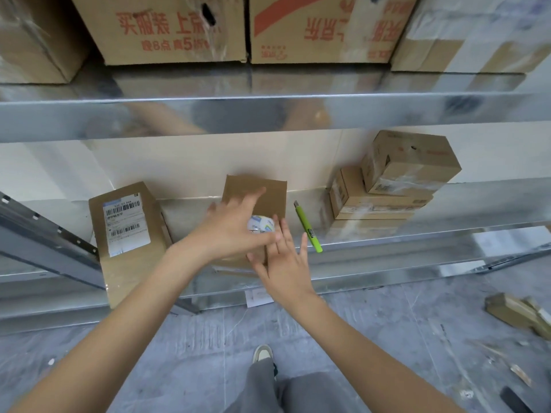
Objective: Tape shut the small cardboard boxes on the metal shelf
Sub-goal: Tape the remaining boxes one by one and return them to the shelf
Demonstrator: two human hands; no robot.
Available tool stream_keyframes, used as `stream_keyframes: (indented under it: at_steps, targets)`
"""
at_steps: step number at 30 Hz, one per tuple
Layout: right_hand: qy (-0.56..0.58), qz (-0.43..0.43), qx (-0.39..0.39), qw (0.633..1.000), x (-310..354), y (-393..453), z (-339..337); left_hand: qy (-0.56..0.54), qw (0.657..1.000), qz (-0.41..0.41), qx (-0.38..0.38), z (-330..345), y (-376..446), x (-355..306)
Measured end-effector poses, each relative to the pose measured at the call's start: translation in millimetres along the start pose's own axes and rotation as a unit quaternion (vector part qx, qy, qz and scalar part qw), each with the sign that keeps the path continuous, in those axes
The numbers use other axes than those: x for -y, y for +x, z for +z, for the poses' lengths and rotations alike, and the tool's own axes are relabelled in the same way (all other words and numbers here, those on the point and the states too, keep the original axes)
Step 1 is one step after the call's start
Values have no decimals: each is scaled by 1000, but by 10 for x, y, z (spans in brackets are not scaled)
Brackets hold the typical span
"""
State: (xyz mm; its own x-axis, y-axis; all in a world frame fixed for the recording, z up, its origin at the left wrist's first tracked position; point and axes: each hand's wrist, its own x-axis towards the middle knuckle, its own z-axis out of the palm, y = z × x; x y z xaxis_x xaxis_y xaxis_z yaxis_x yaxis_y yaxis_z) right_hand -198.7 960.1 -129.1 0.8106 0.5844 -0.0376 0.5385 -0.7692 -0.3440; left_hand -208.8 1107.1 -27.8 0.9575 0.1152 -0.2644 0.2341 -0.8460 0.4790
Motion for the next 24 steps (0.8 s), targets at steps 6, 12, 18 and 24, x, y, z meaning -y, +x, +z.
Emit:
stream_keyframes:
  at_steps: [6,12,18,24]
  targets:
    - [-23,-7,1,1000,0,54,-47,137,990,7,22,9,306,-287]
    - [-77,-23,12,997,-105,101,-43,87,980,-59,169,-122,595,-152]
    - [-110,-58,10,992,-211,216,-111,58,977,-75,191,-24,645,-99]
    - [-130,-62,11,990,-261,271,-119,66,958,-101,261,-203,647,-57]
